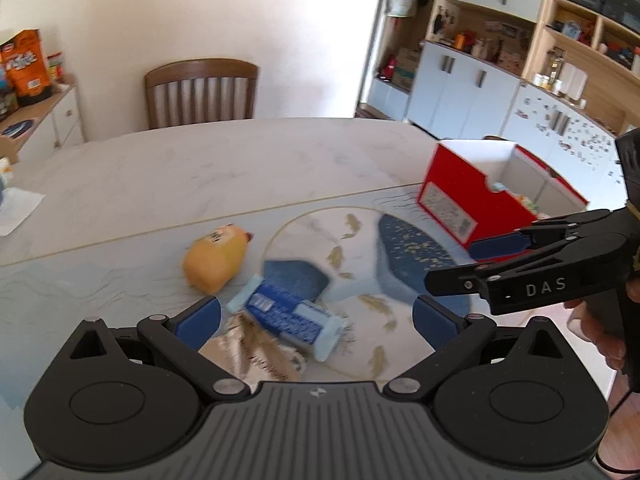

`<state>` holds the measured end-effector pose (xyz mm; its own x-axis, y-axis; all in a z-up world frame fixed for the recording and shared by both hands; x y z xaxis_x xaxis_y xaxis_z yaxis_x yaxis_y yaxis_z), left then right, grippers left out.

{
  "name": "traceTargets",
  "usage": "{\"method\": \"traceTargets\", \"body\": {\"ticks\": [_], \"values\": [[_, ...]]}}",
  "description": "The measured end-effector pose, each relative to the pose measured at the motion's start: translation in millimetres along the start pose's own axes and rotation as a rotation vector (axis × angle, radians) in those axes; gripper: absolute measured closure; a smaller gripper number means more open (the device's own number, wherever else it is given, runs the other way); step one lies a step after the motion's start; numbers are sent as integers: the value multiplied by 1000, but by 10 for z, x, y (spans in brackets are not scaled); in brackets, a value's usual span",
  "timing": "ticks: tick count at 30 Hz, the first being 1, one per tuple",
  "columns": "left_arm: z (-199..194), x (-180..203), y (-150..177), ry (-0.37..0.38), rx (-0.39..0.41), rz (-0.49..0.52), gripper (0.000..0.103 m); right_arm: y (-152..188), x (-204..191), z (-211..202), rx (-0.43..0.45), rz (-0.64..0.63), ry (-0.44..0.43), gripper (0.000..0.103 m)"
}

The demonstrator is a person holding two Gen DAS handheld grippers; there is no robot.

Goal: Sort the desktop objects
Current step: 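Grasp the silver foil bag with the left tool while the right tool grasps the blue-wrapped bar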

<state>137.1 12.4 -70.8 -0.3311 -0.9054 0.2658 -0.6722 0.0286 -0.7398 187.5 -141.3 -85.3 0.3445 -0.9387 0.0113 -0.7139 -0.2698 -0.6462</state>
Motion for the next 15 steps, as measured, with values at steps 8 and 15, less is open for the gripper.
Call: {"method": "traceTargets", "body": {"ticks": [8,15], "values": [[34,-153,129,-37,-11,-28,0,-15,-173,146,-7,-41,-10,28],[79,-316,217,-77,-18,-65,0,-22,-331,302,-25,-83,-23,28]]}}
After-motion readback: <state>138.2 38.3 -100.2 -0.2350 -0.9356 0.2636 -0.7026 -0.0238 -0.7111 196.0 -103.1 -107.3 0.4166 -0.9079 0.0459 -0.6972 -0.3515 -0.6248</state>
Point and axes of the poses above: each gripper's, at about its wrist camera, not at the fingertips, and z roughly the way its jaws point, x to its right, y to its underside, the point moved 5 cm from there along z, roughly the way its jaws point, and after that the axes turned 12 degrees about y, right-handed, at the moved point
